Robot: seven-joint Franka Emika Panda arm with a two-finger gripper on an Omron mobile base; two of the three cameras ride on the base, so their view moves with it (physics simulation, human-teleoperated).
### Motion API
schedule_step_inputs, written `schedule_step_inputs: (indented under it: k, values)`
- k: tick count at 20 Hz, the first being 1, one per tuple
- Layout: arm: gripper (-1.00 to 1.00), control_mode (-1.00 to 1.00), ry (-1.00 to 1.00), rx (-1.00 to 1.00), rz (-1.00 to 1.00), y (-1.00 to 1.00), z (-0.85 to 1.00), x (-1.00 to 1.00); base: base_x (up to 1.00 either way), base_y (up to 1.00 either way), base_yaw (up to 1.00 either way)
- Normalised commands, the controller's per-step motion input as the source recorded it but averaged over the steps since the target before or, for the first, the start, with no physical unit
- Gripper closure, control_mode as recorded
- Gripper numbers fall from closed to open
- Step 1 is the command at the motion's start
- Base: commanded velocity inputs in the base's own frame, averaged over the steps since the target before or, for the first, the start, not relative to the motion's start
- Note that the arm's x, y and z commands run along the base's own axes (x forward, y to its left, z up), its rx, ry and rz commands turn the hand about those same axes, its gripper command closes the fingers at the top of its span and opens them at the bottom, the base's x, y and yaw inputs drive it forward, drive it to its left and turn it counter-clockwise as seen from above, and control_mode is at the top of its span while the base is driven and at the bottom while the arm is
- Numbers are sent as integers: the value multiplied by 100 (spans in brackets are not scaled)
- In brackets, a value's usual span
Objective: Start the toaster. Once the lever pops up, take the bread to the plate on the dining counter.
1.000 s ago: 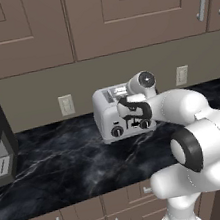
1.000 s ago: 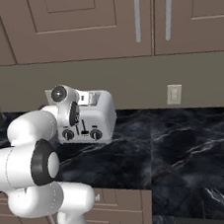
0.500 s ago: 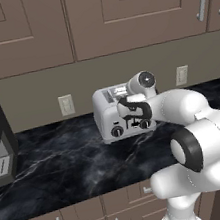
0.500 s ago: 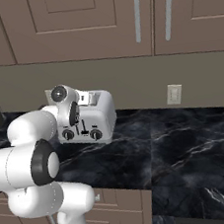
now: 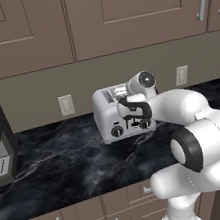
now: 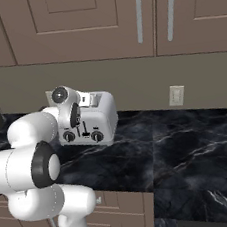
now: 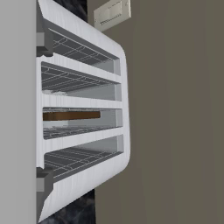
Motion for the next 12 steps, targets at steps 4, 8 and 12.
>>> schedule_step_inputs:
  k: [4, 8, 12]
  values:
    - [-100, -100, 0, 0, 0, 0, 0, 0, 0, 0, 0]
    - [-100, -100, 0, 0, 0, 0, 0, 0, 0, 0, 0]
    - [-100, -100, 0, 0, 0, 0, 0, 0, 0, 0, 0]
